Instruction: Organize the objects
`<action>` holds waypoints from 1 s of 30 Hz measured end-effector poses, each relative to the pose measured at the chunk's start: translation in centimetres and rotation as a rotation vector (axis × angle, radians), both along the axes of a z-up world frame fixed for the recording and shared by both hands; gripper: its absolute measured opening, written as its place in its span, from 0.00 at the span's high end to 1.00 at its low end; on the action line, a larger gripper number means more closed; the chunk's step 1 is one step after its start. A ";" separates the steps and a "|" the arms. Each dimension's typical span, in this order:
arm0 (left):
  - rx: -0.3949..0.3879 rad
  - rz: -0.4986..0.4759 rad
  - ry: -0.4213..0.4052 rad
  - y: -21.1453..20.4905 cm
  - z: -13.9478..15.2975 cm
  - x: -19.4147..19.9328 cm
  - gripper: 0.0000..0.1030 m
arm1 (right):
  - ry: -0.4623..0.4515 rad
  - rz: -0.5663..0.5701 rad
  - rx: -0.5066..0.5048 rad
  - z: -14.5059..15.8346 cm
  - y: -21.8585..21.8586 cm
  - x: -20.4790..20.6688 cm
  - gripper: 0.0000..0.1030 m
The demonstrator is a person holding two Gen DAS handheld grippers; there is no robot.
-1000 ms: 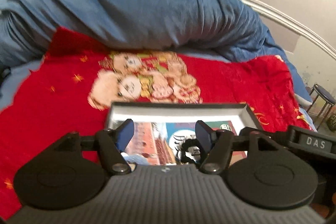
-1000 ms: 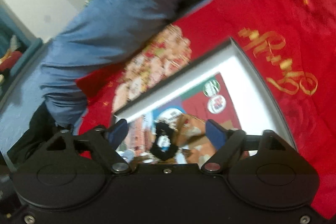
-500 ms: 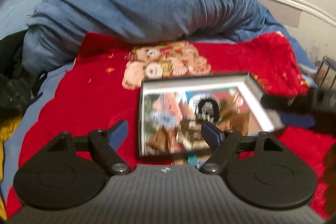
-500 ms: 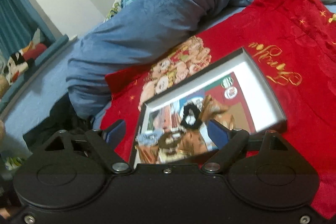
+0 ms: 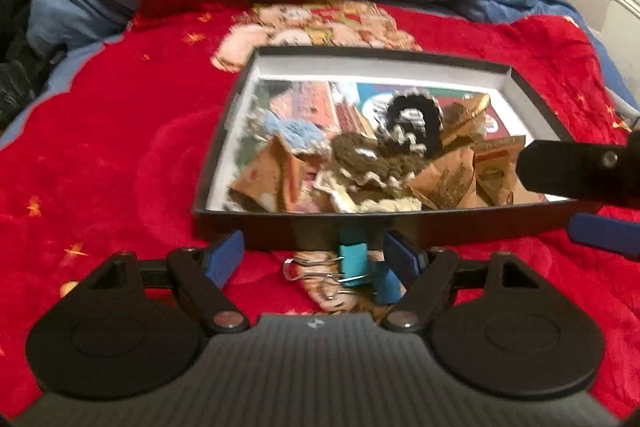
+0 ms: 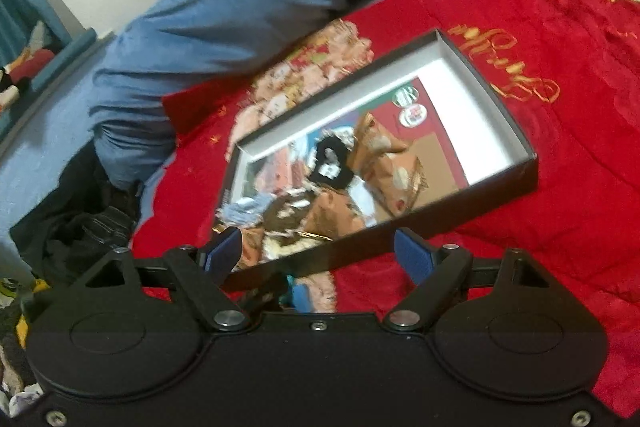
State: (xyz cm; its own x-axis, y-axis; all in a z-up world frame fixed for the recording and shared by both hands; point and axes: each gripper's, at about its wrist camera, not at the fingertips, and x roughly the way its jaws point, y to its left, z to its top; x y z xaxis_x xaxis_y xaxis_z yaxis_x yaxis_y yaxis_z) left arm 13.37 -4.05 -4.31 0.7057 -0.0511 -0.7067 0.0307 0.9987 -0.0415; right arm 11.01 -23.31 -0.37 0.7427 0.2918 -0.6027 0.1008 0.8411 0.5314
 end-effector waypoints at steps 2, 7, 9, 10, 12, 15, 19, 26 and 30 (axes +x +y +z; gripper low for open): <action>0.014 0.007 0.032 -0.1 -1.0 0.4 0.26 | 0.021 -0.016 -0.003 -0.6 -0.3 0.6 0.19; 0.011 0.020 0.043 0.4 -1.3 0.0 0.49 | 0.064 -0.016 0.025 -1.7 -0.6 1.0 0.21; 0.013 0.030 0.046 0.8 -1.3 -0.3 0.49 | 0.063 -0.004 0.015 -1.6 -0.3 0.9 0.21; 0.009 0.033 0.045 0.9 -1.2 -0.4 0.49 | 0.058 0.000 0.002 -1.4 -0.1 0.7 0.21; 0.014 0.040 0.045 1.1 -0.8 -0.7 0.49 | 0.045 0.011 -0.031 -1.0 0.4 0.5 0.21; 0.040 0.055 0.036 1.4 0.0 -1.2 0.49 | 0.039 0.021 -0.049 -0.7 0.7 0.4 0.21; -0.007 0.071 0.024 3.2 1.4 -1.7 0.49 | 0.049 0.029 -0.045 -0.9 1.0 0.5 0.23; 0.000 0.117 0.001 6.2 4.1 -3.6 0.49 | 0.027 0.067 -0.037 -0.9 1.8 0.2 0.23; 0.057 0.159 0.006 6.5 4.0 -5.2 0.49 | 0.007 0.139 -0.071 -1.4 3.6 -0.1 0.23</action>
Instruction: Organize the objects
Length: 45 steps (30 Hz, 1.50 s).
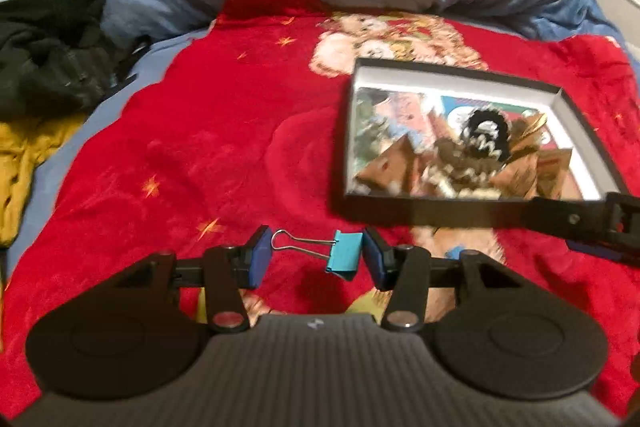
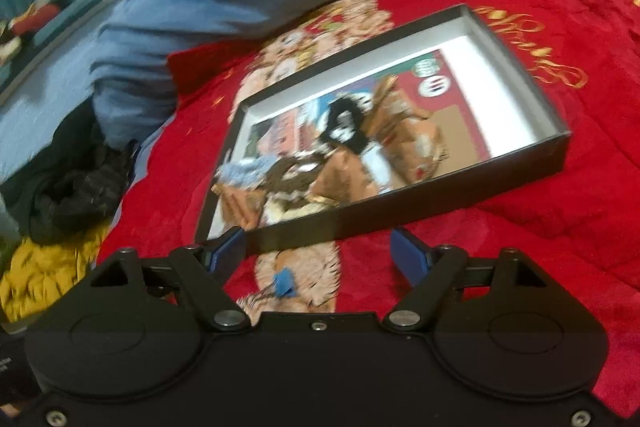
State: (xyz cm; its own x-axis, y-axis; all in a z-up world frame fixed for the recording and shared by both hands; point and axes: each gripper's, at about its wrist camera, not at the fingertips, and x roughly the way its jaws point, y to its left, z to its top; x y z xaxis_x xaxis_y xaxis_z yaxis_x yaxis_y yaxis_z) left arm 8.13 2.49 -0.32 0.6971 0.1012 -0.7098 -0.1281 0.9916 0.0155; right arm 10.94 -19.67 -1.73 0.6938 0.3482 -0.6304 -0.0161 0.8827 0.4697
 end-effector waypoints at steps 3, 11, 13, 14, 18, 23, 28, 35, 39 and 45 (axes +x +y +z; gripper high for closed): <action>0.007 0.034 0.024 0.6 -0.3 -0.4 0.49 | 0.010 0.052 -0.007 -0.9 1.4 0.2 0.27; 0.065 0.114 0.040 1.9 -0.3 0.5 0.48 | -0.016 0.192 -0.063 -2.3 5.3 1.2 0.34; 0.043 0.129 0.047 2.5 -0.3 0.7 0.48 | 0.014 0.224 -0.080 -2.9 6.1 1.4 0.44; 0.030 0.132 0.054 2.7 -0.4 0.8 0.48 | 0.034 0.238 -0.104 -3.4 6.7 1.4 0.47; 0.026 0.134 0.069 2.7 -0.6 1.1 0.48 | 0.018 0.239 -0.233 -3.9 8.3 1.0 0.57; 0.041 0.103 0.048 2.0 -0.3 0.8 0.48 | 0.031 0.199 -0.200 -3.8 7.7 0.9 0.60; 0.047 0.095 0.054 1.6 -0.4 1.0 0.48 | 0.013 0.183 -0.214 -3.1 7.8 0.5 0.60; 0.061 0.075 0.057 1.0 -0.5 1.2 0.48 | -0.016 0.153 -0.166 -1.8 6.8 0.5 0.60; 0.046 0.057 0.044 0.8 -0.1 1.0 0.48 | -0.036 0.144 -0.146 -0.9 6.3 0.2 0.60; 0.048 0.045 0.019 0.3 0.6 1.0 0.48 | -0.076 0.125 -0.102 0.7 5.2 -0.3 0.68</action>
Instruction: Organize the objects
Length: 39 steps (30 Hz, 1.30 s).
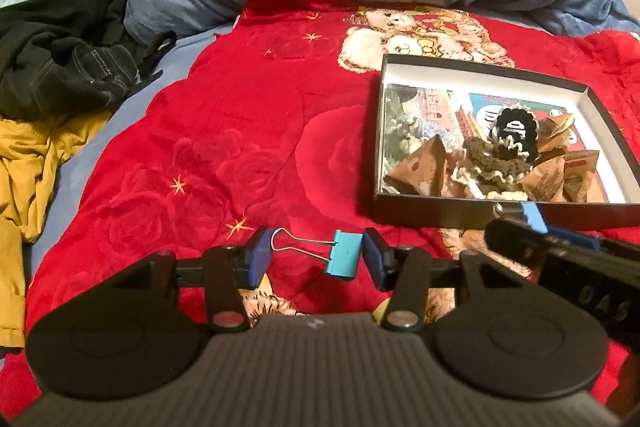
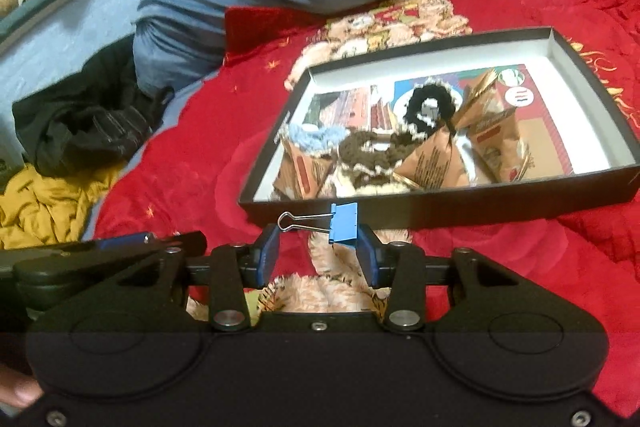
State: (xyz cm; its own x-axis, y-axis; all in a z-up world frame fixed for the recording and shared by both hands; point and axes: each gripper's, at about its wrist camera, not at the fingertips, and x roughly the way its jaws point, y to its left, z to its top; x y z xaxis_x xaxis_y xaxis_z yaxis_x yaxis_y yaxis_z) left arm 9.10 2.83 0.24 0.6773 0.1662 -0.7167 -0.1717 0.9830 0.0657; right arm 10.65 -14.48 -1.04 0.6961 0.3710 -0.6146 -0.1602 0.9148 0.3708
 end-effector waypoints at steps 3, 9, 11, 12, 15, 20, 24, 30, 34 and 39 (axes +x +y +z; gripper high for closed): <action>-0.010 -0.001 -0.022 0.1 0.5 -0.1 0.48 | 0.018 -0.005 0.059 0.5 -0.9 0.2 0.80; -0.019 -0.005 -0.033 0.2 0.6 -0.1 0.48 | 0.009 -0.021 0.061 0.8 -1.7 0.3 0.81; -0.007 -0.003 -0.022 0.1 0.3 -0.2 0.48 | 0.029 -0.032 0.077 0.4 -2.0 0.3 0.80; -0.003 -0.002 -0.018 0.1 0.2 -0.3 0.48 | 0.033 -0.043 0.076 0.2 -2.2 0.3 0.79; 0.002 0.006 0.002 0.3 -0.3 -0.2 0.48 | 0.029 -0.051 0.048 -0.4 -2.3 0.6 0.53; -0.006 0.019 0.017 0.7 -0.7 0.2 0.48 | 0.027 -0.013 0.000 -1.8 -1.0 1.5 0.48; -0.004 0.021 0.039 0.8 -1.2 0.5 0.48 | 0.033 0.039 -0.099 -3.2 1.3 2.4 0.48; -0.013 0.019 0.041 0.9 -1.3 0.6 0.48 | 0.039 0.071 -0.232 -4.7 3.8 2.1 0.71; -0.020 0.020 0.035 0.9 -1.1 0.5 0.48 | 0.040 0.064 -0.209 -4.5 3.7 1.6 0.80; -0.017 0.017 0.022 0.7 -0.9 0.6 0.48 | 0.028 0.063 -0.199 -3.9 3.3 1.4 0.95</action>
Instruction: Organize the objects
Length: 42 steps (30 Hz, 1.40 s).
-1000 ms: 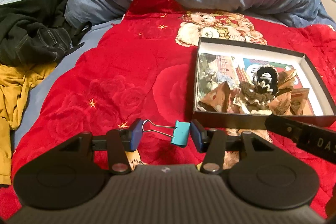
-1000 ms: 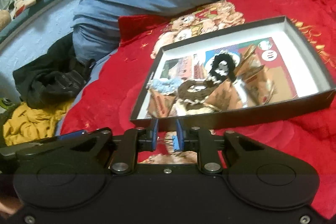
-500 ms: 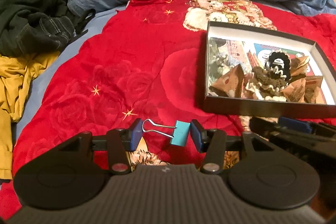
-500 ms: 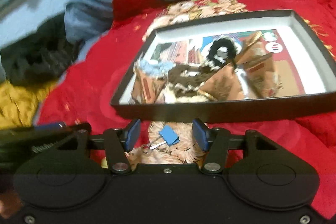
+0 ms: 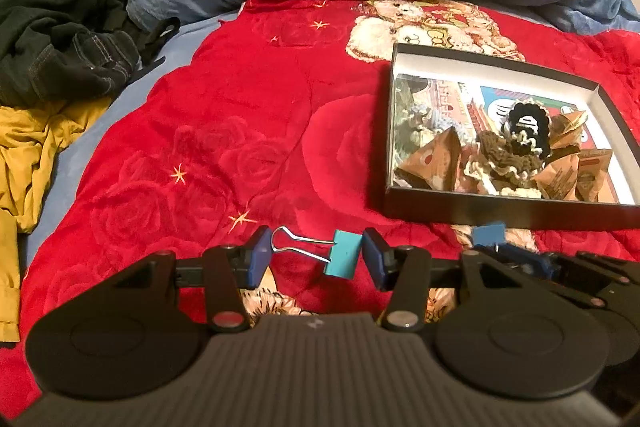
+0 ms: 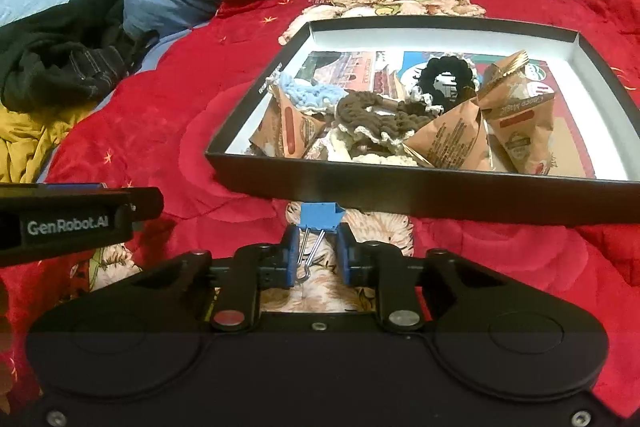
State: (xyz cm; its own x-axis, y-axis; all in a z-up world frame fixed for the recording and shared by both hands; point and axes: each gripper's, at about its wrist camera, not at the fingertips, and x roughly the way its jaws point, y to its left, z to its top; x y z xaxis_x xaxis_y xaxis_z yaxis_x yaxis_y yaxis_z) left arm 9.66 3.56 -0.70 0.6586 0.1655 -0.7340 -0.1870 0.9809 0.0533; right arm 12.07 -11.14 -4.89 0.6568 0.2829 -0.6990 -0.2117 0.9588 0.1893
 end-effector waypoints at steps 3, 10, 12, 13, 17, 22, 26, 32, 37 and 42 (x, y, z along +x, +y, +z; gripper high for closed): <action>0.000 -0.003 -0.019 -0.1 0.4 0.0 0.48 | -0.013 -0.003 0.024 0.8 -0.4 -0.3 0.97; -0.023 -0.018 -0.050 -0.4 1.0 0.0 0.48 | -0.043 -0.039 0.105 2.4 -1.9 -0.6 0.97; -0.040 -0.038 -0.085 -0.4 1.8 0.2 0.48 | -0.072 -0.045 0.165 3.5 -2.7 -0.7 0.97; -0.052 -0.048 -0.105 -0.4 2.4 0.5 0.48 | -0.090 -0.046 0.192 4.1 -3.1 -0.7 0.97; -0.083 -0.098 -0.175 -0.5 4.7 2.5 0.48 | -0.153 -0.076 0.255 6.3 -4.7 0.5 0.97; -0.107 -0.145 -0.236 -1.0 6.1 6.3 0.48 | -0.203 -0.125 0.270 8.2 -6.2 4.6 0.97; -0.152 -0.164 -0.221 -1.4 5.0 10.8 0.48 | -0.177 -0.164 0.279 7.6 -7.2 8.9 0.97; -0.125 -0.197 -0.180 -3.2 1.0 15.7 0.48 | -0.087 -0.194 0.285 3.4 -7.7 14.0 0.97; -0.164 -0.207 -0.125 -3.8 -1.9 17.1 0.37 | -0.045 -0.199 0.317 0.7 -8.0 15.1 0.93; -0.162 -0.207 -0.141 -3.5 -0.6 16.0 0.29 | -0.040 -0.204 0.349 1.3 -8.5 14.2 0.75</action>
